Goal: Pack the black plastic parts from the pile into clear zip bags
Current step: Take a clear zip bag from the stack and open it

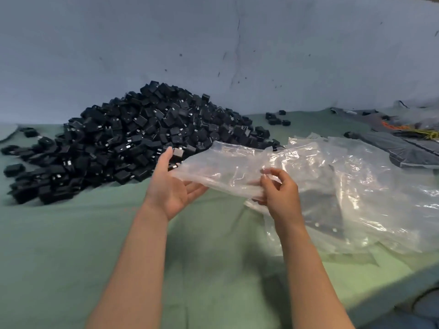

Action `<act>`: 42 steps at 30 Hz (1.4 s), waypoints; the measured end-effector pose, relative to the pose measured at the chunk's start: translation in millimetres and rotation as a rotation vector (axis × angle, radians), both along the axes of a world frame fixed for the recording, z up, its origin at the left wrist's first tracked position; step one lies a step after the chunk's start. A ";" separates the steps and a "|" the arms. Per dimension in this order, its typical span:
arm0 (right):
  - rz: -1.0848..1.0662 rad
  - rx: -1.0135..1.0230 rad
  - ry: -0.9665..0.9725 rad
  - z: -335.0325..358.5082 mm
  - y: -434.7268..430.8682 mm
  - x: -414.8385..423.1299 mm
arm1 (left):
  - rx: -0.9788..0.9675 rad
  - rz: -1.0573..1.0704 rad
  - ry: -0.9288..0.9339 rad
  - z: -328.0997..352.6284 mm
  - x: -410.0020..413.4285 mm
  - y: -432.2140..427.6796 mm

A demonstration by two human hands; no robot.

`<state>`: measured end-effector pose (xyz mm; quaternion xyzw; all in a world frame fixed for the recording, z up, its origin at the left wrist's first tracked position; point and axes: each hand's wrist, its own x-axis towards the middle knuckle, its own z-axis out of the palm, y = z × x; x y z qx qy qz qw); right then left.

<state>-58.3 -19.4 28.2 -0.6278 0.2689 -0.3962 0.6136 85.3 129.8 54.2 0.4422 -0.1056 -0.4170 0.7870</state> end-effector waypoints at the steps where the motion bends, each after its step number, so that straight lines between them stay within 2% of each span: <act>1: 0.055 0.013 -0.013 1.4 10.2 4.8 | 0.025 0.010 -0.058 6.0 4.2 19.1; 5: 0.261 0.031 -0.032 0.1 54.3 13.1 | 0.105 0.193 -0.314 11.2 -2.4 91.7; 8: 0.430 0.072 -0.007 -6.8 85.2 7.4 | 0.117 0.388 -0.396 5.0 -14.3 136.6; 11: 0.549 0.041 0.250 -16.1 104.9 1.1 | 0.363 0.814 -0.427 -5.5 -3.4 166.5; 13: 0.574 -0.058 0.470 -18.5 111.1 -2.7 | 0.607 0.895 -0.651 -16.4 5.5 177.4; 15: 0.539 -0.183 0.641 -17.0 111.1 -5.9 | 0.773 0.751 -0.884 -29.1 12.0 177.5; 19: 0.382 -0.622 1.022 -2.3 105.4 -9.6 | 1.285 0.196 -1.218 -64.2 12.9 150.4; 21: 0.298 -0.722 1.031 4.9 107.0 -2.6 | 1.435 -0.061 -1.248 -80.4 5.9 138.9; 24: 0.300 -0.767 0.828 4.9 114.8 32.1 | 1.488 -0.243 -1.262 -89.3 1.5 135.6; 27: 0.407 -0.844 0.682 -7.3 127.6 86.9 | 1.495 -0.171 -1.303 -73.6 7.1 131.1; 32: 0.464 -0.974 0.647 -32.6 134.8 152.3 | 1.300 0.268 -1.362 -64.1 26.4 97.9; 34: 0.470 -0.991 0.680 -42.1 128.8 163.3 | 1.319 0.279 -1.357 -70.5 39.4 89.8; 39: 0.376 -0.980 0.941 -69.5 107.7 167.6 | 1.635 0.157 -1.193 -100.3 57.4 92.9; 42: 0.365 -0.922 1.026 -73.3 104.4 172.3 | 1.677 0.131 -1.082 -99.0 64.8 94.0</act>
